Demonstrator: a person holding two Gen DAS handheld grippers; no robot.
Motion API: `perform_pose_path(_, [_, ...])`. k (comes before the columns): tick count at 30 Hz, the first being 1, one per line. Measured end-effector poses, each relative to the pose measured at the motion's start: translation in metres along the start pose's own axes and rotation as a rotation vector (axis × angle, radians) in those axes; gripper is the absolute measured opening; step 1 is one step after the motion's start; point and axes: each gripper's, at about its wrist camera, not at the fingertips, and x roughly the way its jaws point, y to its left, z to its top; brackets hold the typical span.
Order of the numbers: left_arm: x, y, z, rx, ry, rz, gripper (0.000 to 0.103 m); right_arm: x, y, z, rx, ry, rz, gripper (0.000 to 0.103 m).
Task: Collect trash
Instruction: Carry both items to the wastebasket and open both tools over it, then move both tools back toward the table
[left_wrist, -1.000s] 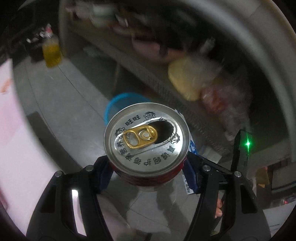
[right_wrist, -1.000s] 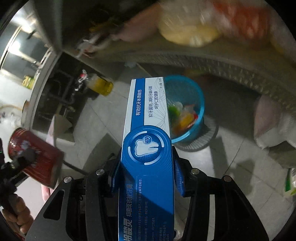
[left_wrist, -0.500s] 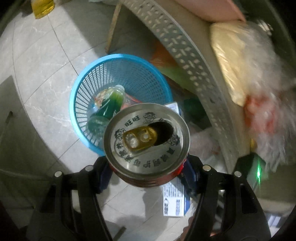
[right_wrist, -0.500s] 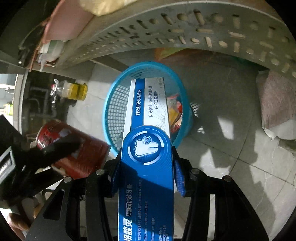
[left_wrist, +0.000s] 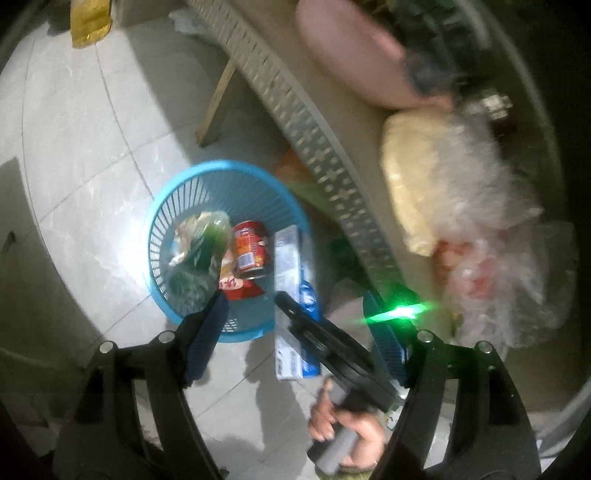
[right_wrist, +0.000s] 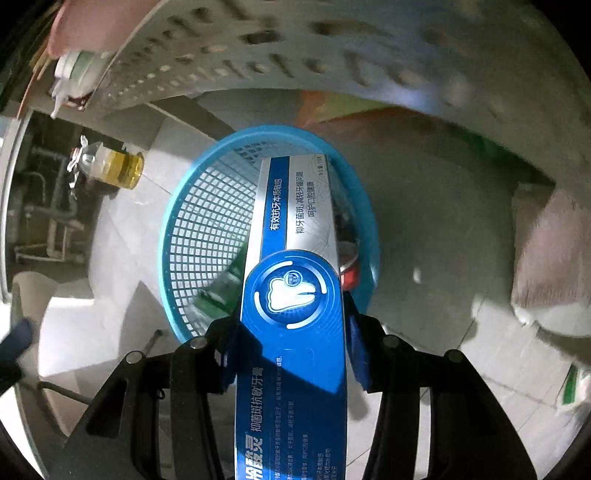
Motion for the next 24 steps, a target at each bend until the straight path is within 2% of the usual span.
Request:
perform_pose_path(3, [-0.037, -0.009, -0.009, 0.042, -0.04, -0.015, 0.072, 0.003, 0.018, 0.003, -0.049, -0.011, 0.003, 0.05])
perform_pose_path(4, [-0.051, -0.012, -0.015, 0.062, -0.057, -0.016, 0.072, 0.005, 0.026, 0.005, -0.074, -0.016, -0.002, 0.053])
perform_pose_path(5, [-0.061, -0.013, -0.018, 0.075, -0.073, -0.015, 0.073, 0.01, 0.035, 0.007, -0.111, -0.027, -0.022, 0.062])
perform_pose_path(6, [-0.073, -0.014, -0.024, 0.093, -0.089, -0.011, 0.074, 0.014, 0.042, 0.007, -0.141, -0.039, -0.055, 0.067])
perform_pose_path(8, [-0.1, -0.014, -0.036, 0.134, -0.128, 0.002, 0.076, 0.019, 0.052, 0.006, -0.185, -0.062, -0.125, 0.068])
perform_pose_path(11, [-0.141, -0.011, -0.057, 0.184, -0.189, 0.029, 0.078, 0.015, 0.055, 0.001, -0.208, -0.082, -0.161, 0.069])
perform_pose_path(14, [-0.18, 0.0, -0.082, 0.216, -0.253, 0.051, 0.079, -0.005, 0.049, -0.011, -0.222, -0.118, -0.158, 0.069])
perform_pose_path(20, [-0.259, 0.043, -0.149, 0.228, -0.403, 0.096, 0.079, -0.069, 0.036, -0.065, -0.246, -0.165, -0.111, 0.069])
perform_pose_path(24, [-0.325, 0.083, -0.209, 0.205, -0.567, 0.17, 0.079, -0.117, 0.046, -0.109, -0.297, -0.158, -0.054, 0.069])
